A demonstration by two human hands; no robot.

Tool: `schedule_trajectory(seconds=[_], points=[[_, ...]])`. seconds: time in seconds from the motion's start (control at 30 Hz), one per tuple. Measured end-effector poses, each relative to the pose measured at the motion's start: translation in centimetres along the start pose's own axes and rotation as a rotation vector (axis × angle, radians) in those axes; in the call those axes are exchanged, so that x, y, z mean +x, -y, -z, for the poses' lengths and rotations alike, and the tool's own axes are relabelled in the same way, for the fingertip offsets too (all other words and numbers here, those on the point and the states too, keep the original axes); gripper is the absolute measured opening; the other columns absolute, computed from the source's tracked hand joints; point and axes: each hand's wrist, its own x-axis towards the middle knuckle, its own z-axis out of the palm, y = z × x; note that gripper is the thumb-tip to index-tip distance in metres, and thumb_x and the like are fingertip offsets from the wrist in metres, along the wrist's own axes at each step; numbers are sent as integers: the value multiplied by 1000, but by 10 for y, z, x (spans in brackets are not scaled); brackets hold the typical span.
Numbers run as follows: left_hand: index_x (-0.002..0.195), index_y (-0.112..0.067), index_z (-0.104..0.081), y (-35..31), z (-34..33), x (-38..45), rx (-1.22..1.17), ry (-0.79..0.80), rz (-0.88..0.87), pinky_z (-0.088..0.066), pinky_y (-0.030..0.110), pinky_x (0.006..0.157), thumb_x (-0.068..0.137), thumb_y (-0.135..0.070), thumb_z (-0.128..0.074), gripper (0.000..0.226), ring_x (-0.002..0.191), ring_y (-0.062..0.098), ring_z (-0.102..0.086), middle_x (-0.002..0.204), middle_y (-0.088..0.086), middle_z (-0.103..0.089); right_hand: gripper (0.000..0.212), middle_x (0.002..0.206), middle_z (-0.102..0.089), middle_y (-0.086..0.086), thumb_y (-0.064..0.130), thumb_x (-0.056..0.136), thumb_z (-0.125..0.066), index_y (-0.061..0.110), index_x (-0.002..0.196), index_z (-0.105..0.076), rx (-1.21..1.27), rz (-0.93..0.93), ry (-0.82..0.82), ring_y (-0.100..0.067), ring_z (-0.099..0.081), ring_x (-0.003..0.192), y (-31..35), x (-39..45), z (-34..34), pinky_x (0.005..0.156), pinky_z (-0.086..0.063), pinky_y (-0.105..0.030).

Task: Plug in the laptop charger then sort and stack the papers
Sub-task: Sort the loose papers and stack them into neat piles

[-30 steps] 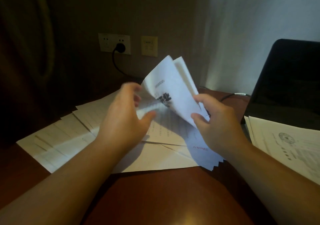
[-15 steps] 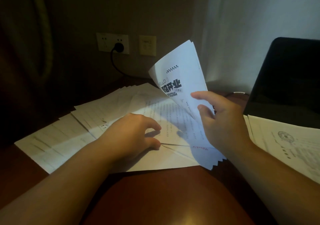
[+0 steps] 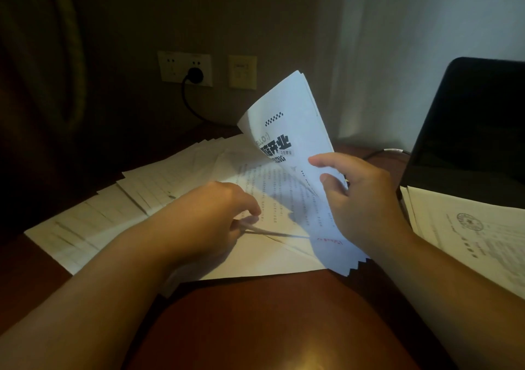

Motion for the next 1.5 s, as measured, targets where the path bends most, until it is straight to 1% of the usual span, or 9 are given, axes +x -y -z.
schedule_trajectory(seconds=[0.17, 0.33, 0.53, 0.7, 0.8, 0.97, 1.27, 1.4, 1.5], points=[[103, -33, -70, 1, 4, 0, 8, -83, 61, -51, 26, 94, 93, -26, -65, 13, 113, 8, -51, 118, -12, -56, 29, 113, -60, 24, 13, 95, -62, 28, 119, -69, 24, 62, 111, 4, -57, 107, 5, -2, 2, 88, -46, -5], [86, -21, -79, -1, 3, 6, -65, -503, 121, -42, 19, 70, 77, -15, -83, 12, 94, 10, -52, 101, 1, -67, 33, 116, -68, 17, 33, 84, -74, 32, 117, -70, 32, 171, 283, -1, -59, 109, 8, -4, -1, 86, -54, -22], [99, -17, -78, -14, 5, 2, -63, -737, 139, -51, 43, 83, 76, -19, -83, 24, 109, 33, -56, 116, 11, -64, 38, 117, -68, 13, 16, 86, -75, 31, 120, -66, -77, 273, 295, 0, -58, 105, 6, -5, -3, 87, -45, -9], [116, -18, -63, -23, 16, -5, -253, -938, 221, -34, 8, 79, 79, -19, -82, 41, 98, 15, -52, 115, 6, -50, 43, 112, -63, 13, 12, 91, -68, 36, 125, -57, -116, 199, 205, -10, -62, 101, 7, -5, -2, 77, -52, -12], [103, -35, -55, -23, 18, -8, -279, -707, 94, -40, 5, 68, 81, -32, -73, 29, 79, 3, -52, 101, -13, -49, 58, 100, -61, 8, 6, 89, -66, 42, 129, -41, -56, 116, 96, -18, -63, 86, 9, -4, 2, 68, -59, -32], [131, -45, -53, -20, 4, -2, -94, -66, 148, -44, 30, 103, 77, -54, -76, 59, 125, 5, -46, 139, -20, -50, 57, 101, -58, 20, 4, 91, -65, 42, 129, -45, -51, 122, 42, -2, -59, 71, 8, -3, 2, 57, -50, -16], [128, -41, -62, -18, 8, 0, -101, -22, 145, -41, 28, 102, 85, -41, -75, 45, 125, 7, -52, 137, -18, -58, 47, 115, -55, 22, 0, 91, -63, 31, 125, -56, -21, 143, 55, 12, -55, 76, 3, -3, 1, 67, -44, -5], [124, -34, -68, -11, 3, -2, -67, -17, 89, -37, 13, 75, 95, -30, -64, 30, 96, 1, -54, 120, -13, -67, 45, 112, -55, 25, 1, 91, -64, 32, 122, -58, -45, 167, 41, 8, -57, 89, 2, -2, -2, 77, -48, -5], [110, -30, -74, -6, 0, -2, -37, -88, 72, -46, 18, 74, 97, -23, -59, 21, 90, 6, -60, 103, -10, -69, 41, 112, -56, 24, 1, 91, -64, 28, 121, -61, -42, 168, 49, 7, -52, 101, 2, -2, -2, 83, -40, 2]])
